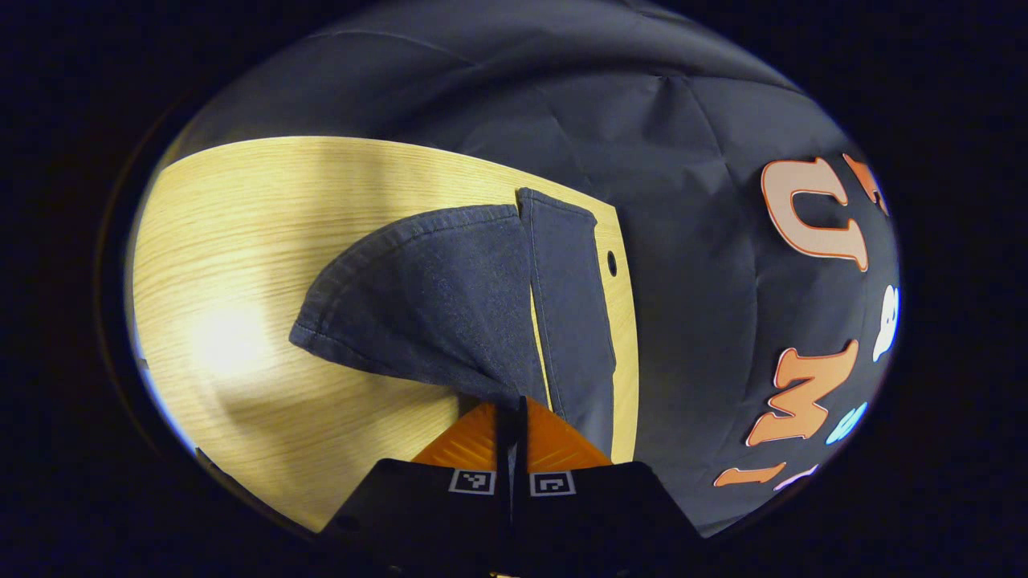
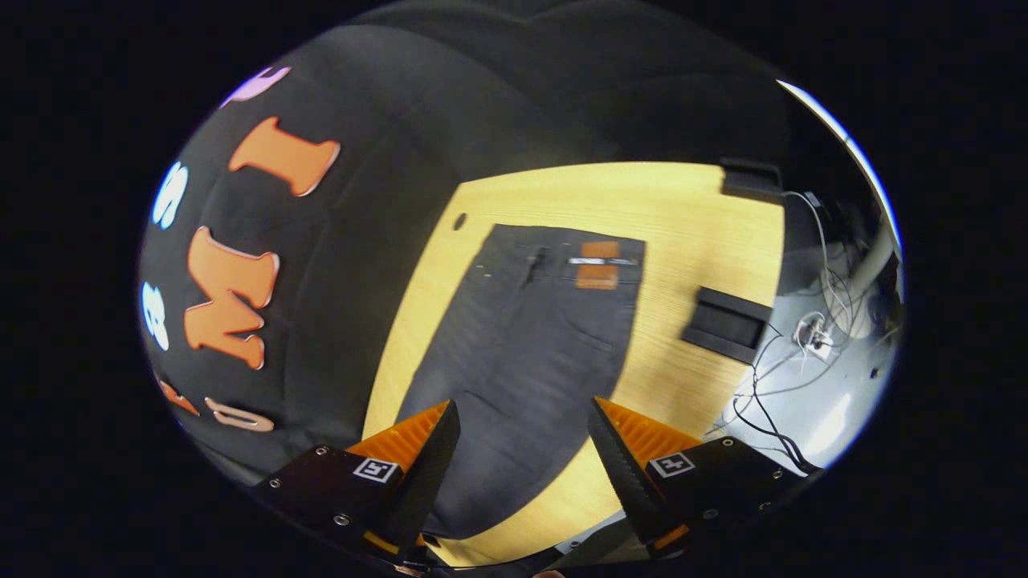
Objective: Grasp the waist and the cuffs of the jeans and fold them to make the two legs overlap; first hold the waist and fold one-third of the jeans toward the cuffs, then hold the cuffs and fold the remaining one-third in the same direction to finish folding.
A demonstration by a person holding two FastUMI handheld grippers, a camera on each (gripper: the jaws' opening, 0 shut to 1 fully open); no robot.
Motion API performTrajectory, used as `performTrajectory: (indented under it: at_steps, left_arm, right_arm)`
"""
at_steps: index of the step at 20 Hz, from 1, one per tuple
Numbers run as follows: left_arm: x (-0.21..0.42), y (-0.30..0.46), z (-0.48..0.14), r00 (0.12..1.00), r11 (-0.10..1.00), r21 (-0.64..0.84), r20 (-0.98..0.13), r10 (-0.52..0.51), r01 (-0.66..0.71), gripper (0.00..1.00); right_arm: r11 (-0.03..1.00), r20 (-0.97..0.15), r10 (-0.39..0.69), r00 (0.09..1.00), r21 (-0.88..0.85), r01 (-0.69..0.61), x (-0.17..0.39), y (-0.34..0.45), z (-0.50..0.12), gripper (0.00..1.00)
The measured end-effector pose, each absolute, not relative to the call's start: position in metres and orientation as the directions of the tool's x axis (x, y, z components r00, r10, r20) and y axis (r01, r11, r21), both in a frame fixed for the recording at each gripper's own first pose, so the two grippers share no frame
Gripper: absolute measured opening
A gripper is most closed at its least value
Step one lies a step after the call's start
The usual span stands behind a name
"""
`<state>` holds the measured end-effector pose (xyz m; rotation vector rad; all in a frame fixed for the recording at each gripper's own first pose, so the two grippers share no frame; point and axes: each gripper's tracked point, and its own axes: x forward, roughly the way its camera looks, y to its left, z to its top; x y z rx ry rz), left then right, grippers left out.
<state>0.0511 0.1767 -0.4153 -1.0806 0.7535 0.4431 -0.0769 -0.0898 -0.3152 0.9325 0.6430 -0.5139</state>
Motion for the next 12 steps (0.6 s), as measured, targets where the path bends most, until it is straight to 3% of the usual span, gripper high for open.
performTrajectory:
  at_steps: [12]
  left_arm:
    - [0.047,0.175,-0.413,0.647,0.411,-0.597,-0.762,-0.022,-0.689,0.01]
  right_arm:
    - [0.437,-0.773,-0.132,0.62,0.516,0.737,-0.056,-0.123,-0.381,0.98]
